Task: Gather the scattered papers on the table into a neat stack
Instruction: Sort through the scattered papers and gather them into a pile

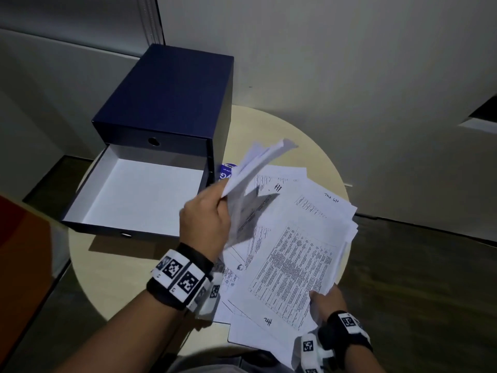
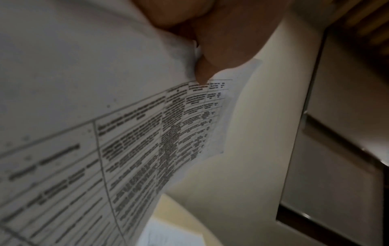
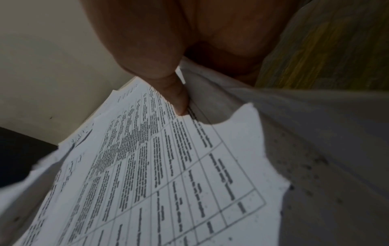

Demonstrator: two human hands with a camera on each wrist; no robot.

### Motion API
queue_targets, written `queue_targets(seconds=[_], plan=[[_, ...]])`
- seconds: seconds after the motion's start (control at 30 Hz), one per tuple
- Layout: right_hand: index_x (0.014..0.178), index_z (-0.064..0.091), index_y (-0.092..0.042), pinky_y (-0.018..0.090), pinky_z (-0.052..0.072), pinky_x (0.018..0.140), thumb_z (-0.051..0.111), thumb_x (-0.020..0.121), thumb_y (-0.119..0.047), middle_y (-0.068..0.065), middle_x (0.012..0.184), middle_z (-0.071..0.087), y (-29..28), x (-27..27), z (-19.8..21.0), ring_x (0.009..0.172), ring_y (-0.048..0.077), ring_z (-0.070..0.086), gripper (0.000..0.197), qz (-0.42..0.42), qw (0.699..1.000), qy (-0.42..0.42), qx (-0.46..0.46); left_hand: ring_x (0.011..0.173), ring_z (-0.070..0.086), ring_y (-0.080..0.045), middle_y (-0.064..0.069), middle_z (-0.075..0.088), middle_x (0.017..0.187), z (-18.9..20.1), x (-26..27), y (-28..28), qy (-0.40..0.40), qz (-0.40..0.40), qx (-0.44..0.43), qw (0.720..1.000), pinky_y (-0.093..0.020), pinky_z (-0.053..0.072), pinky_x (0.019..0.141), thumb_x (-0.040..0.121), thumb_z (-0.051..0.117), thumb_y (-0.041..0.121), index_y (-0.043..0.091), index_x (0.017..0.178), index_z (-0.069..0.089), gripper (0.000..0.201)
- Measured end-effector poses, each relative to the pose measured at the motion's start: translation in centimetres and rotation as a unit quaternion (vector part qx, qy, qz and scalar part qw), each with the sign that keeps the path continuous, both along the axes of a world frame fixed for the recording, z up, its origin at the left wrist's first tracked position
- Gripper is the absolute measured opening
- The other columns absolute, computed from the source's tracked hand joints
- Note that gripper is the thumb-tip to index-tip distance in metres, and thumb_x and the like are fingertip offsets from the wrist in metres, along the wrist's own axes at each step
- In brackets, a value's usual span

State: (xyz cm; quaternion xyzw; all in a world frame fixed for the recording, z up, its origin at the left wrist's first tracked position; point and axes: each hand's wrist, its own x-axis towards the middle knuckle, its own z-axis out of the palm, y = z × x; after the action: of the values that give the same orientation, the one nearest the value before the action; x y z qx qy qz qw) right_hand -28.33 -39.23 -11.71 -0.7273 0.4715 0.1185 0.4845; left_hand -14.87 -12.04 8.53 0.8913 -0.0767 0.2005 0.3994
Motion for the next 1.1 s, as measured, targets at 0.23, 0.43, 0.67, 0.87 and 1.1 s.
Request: queue_targets(seconds=[0.23,0.43,0.67,0.87,1.1], plan=[[0.124,0.053,-0.011,0.041,0.058,0.074,0.063,0.091,-0.011,0.019,0.097,0.069,0.0,-0.2,0.4,0.083,0.035,0.067,0.034,-0.012,1.000,-0.015,0.018,0.068,0.058,0.010,0.024,0.064,0.074,8.2,1.9,1.3,-0.119,0.015,-0.233,0.965,-0.011,0.044,0.063,0.095,0.058,0.008,0.009,0.097,0.070,0.012],[0.080,0.061,-0.009,0.032,0.048,0.065,0.058,0.092,0.004,0.007,0.072,0.064,-0.5,0.1,4.6,0.065,0.024,0.057,0.018,-0.019,0.994,-0.088,0.062,0.083,0.070,-0.007,0.009,0.074,0.086,2.2,2.3,-1.9,0.126,0.002,-0.294,0.948,-0.033,0.059,0.078,0.083,0.074,0.032,0.021,0.094,0.070,0.017],[0.127,0.062,-0.004,0.055,0.047,0.102,0.061,0.088,0.010,0.010,0.118,0.072,-0.4,0.4,5.3,0.111,0.033,0.066,0.041,-0.063,0.967,-0.181,0.170,0.121,0.059,-0.024,0.005,0.063,0.128,-9.4,0.5,-2.8,0.413,-0.018,-0.173,0.894,-0.041,0.049,0.101,0.078,0.058,0.069,0.021,0.130,0.057,0.071],[0.125,0.062,-0.009,0.048,0.053,0.096,0.055,0.093,0.004,0.015,0.116,0.072,0.5,1.3,6.5,0.101,0.022,0.072,0.035,-0.040,0.958,-0.195,0.207,0.129,0.048,-0.026,-0.001,0.041,0.149,-11.5,0.5,-1.2,0.556,-0.078,-0.247,0.790,-0.044,0.040,0.107,0.068,0.074,0.031,0.031,0.145,0.022,0.092],[0.140,0.044,-0.013,0.025,0.052,0.095,0.069,0.089,-0.038,0.000,0.133,0.061,3.0,4.5,11.8,0.112,0.002,0.063,0.062,-0.039,0.936,-0.277,0.215,0.109,0.067,-0.012,0.004,0.072,0.115,-5.7,0.2,-3.0,0.334,-0.109,-0.436,0.829,-0.033,0.052,0.093,0.084,0.068,-0.006,0.026,0.118,0.062,0.047]])
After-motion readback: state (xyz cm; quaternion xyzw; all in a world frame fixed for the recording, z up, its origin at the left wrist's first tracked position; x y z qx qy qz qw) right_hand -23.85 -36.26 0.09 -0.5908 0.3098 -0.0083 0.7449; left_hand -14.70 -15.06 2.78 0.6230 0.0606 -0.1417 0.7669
